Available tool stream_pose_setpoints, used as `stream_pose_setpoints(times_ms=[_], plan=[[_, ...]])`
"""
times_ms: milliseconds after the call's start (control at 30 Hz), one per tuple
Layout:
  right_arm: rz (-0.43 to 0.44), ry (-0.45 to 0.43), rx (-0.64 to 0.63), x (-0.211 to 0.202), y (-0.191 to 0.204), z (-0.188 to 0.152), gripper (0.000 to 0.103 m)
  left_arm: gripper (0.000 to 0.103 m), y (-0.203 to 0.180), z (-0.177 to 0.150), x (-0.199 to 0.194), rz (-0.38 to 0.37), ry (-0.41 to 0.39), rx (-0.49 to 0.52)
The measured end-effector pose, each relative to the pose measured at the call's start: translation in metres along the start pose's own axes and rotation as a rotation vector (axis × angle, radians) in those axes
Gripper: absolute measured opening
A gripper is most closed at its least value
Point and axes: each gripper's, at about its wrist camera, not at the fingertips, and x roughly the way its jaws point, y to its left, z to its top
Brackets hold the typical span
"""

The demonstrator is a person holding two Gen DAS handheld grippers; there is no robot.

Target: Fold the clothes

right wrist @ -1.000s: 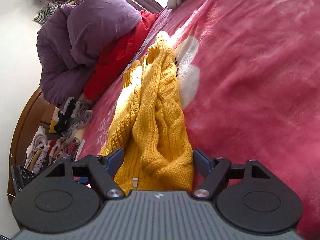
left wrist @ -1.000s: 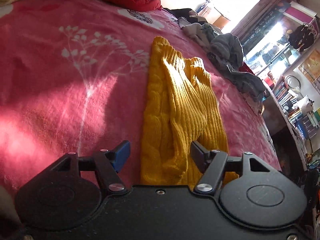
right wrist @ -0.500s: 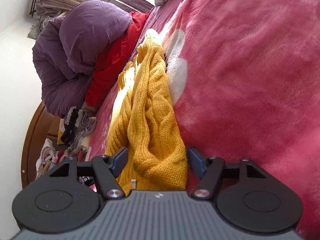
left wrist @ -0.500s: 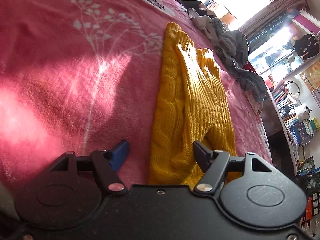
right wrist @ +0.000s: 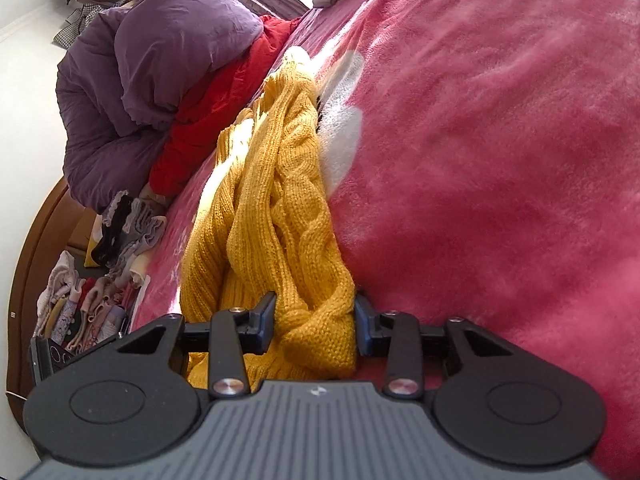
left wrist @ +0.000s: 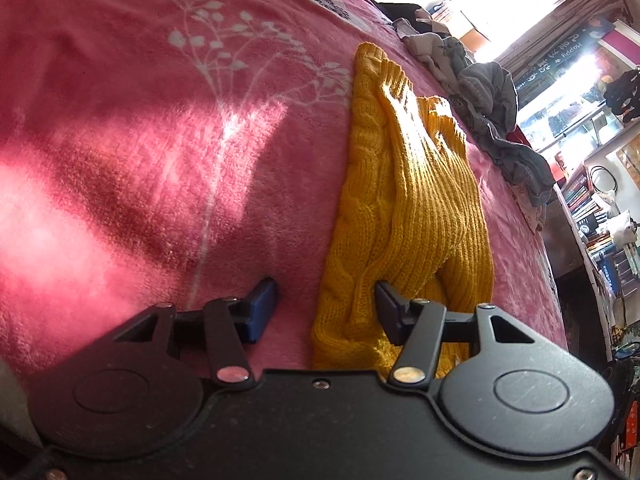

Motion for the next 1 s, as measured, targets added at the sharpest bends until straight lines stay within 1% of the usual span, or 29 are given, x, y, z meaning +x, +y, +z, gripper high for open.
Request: stream_pose_setpoints(times_ms=[67,133,200,233,267,300,333,367,400,433,467,533,567,633,733,767,833,900,933,1000], plan=[[-0.001,-0.001,-0.011,-0.001,0.002,0.001,0.038,0.062,-0.002,0.000,-0.003,-0.021,-0.003,0.023],[-0.006,-0.008,-0.050,-0.005,0.010,0.001,0.042,0.062,-0.006,0.002,-0.012,-0.038,-0.019,0.041],[-0.015,-0.021,-0.114,-0.011,0.022,0.001,0.052,0.063,-0.015,0.003,-0.029,-0.051,-0.070,0.094],[-0.022,-0.036,-0.163,-0.017,0.029,0.001,0.052,0.063,-0.021,0.002,-0.038,-0.049,-0.100,0.149],[-0.030,-0.052,-0.212,-0.023,0.036,0.001,0.052,0.064,-0.030,-0.001,-0.047,-0.035,-0.126,0.230],[-0.037,-0.067,-0.262,-0.030,0.042,0.001,0.054,0.066,-0.038,-0.005,-0.055,-0.016,-0.150,0.327],[-0.045,-0.085,-0.318,-0.037,0.048,0.000,0.056,0.068,-0.048,-0.012,-0.061,0.009,-0.170,0.446],[-0.063,-0.098,-0.394,-0.043,0.054,-0.003,0.059,0.068,-0.057,-0.021,-0.066,0.037,-0.185,0.570],[-0.081,-0.111,-0.471,-0.049,0.060,-0.006,0.062,0.068,-0.064,-0.033,-0.068,0.068,-0.192,0.703],[-0.099,-0.124,-0.547,-0.054,0.066,-0.009,0.063,0.068,-0.070,-0.044,-0.070,0.097,-0.196,0.821],[-0.120,-0.135,-0.627,-0.060,0.073,-0.012,0.063,0.068,-0.074,-0.055,-0.068,0.126,-0.193,0.920],[-0.193,-0.118,-0.841,-0.061,0.084,-0.030,0.063,0.068,-0.078,-0.078,-0.061,0.185,-0.176,1.122],[-0.230,-0.106,-0.941,-0.059,0.089,-0.039,0.063,0.068,-0.079,-0.088,-0.056,0.217,-0.171,1.215],[-0.266,-0.107,-1.027,-0.052,0.090,-0.049,0.063,0.068,-0.080,-0.103,-0.041,0.283,-0.169,1.375],[-0.321,-0.108,-1.156,-0.041,0.091,-0.063,0.063,0.069,-0.077,-0.124,-0.022,0.380,-0.142,1.601],[-0.339,-0.108,-1.199,-0.037,0.092,-0.067,0.063,0.070,-0.075,-0.129,-0.016,0.408,-0.145,1.658],[-0.377,-0.108,-1.285,-0.030,0.093,-0.077,0.064,0.071,-0.073,-0.133,-0.007,0.444,-0.176,1.720],[-0.414,-0.108,-1.370,-0.022,0.094,-0.086,0.073,0.073,-0.070,-0.137,0.001,0.477,-0.208,1.779],[-0.433,-0.108,-1.413,-0.019,0.094,-0.091,0.079,0.073,-0.068,-0.138,0.005,0.489,-0.226,1.801],[-0.470,-0.108,-1.499,-0.011,0.095,-0.100,0.080,0.073,-0.065,-0.140,0.012,0.513,-0.264,1.845]])
